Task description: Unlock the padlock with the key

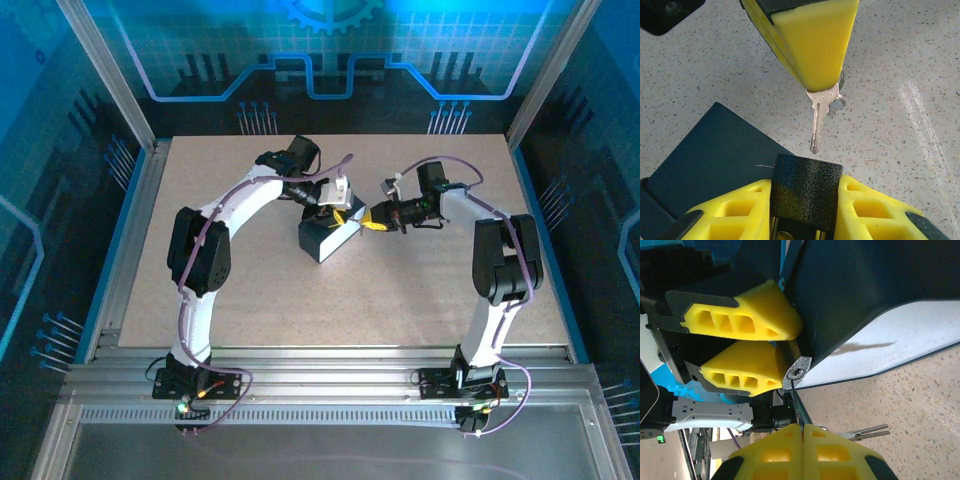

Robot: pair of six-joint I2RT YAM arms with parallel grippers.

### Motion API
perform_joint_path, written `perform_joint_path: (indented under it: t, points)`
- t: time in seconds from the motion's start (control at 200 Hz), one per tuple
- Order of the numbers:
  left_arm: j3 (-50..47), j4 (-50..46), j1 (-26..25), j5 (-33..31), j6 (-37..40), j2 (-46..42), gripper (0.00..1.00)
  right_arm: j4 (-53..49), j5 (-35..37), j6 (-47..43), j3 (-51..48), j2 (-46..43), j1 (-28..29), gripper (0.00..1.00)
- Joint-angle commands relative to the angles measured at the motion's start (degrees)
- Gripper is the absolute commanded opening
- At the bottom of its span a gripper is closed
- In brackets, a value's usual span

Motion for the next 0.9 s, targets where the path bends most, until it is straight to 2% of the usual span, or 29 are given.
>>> perform_joint_path:
  t: [0.0,0.62,0.805,0.895]
  points:
    - [-2.58,-2.21,-0.08,-0.49,-0.36,0.24,0.17,0.94,-1.36,0.85,0.66,0.94,0.97,0.0]
    - [-3.31,-1.32,-0.07,-0.2,-1.53,-0.07,0.17,5.33,-1.77,4.89,0.7,2.16,2.16,0.0]
    - [-5.99,1.67,-0.07,0.11,-3.21,-0.77,0.17,17.87,-3.53,15.68,-4.97,0.75,2.82,0.0]
    - [-6.99,2.42,0.06,0.61,-3.3,-1.03,0.17,20.61,-3.47,17.85,-6.43,-0.01,2.82,0.0]
